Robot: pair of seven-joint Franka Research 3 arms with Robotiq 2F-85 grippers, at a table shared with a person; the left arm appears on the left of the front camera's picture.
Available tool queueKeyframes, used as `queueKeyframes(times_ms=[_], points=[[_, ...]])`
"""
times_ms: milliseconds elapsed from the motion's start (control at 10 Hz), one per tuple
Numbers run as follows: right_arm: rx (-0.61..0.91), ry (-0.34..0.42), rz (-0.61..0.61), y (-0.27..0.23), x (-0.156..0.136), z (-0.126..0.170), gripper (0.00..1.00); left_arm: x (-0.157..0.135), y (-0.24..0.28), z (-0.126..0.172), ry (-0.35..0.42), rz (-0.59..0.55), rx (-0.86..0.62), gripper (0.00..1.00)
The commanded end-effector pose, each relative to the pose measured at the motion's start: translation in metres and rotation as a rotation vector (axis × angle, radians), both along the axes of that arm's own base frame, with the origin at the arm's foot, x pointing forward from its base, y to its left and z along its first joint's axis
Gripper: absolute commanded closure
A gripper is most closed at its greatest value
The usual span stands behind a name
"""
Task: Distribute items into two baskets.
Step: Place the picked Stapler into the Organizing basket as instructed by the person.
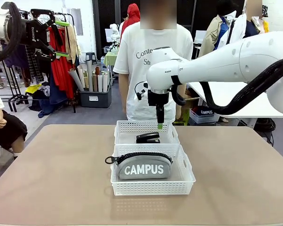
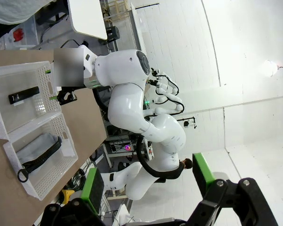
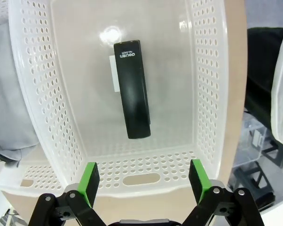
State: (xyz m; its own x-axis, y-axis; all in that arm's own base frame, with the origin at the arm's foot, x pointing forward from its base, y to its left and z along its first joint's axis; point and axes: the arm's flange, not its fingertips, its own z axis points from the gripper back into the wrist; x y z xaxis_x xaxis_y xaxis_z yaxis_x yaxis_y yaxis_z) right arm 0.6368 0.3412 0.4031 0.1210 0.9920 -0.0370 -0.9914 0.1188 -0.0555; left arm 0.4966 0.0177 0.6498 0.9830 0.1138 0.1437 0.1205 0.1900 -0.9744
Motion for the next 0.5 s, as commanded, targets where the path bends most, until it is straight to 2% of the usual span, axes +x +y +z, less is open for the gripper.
queueKeyframes(times_ms=[0, 100, 400], points=[[0.058, -0.015, -0.001, -0.0011, -0.0021, 0.0071, 0.0, -0.002, 0.0004, 0.0008, 0.0, 0.001, 0.0, 0.0], [0.0, 0.0, 0.0, 0.0, 0.0, 0.0, 0.0, -0.002, 0.0004, 0.0008, 0.0, 0.001, 0.0, 0.0], [0.0, 0.0, 0.0, 0.0, 0.0, 0.0, 0.0, -0.002, 0.0004, 0.0008, 0.0, 0.001, 0.0, 0.0]])
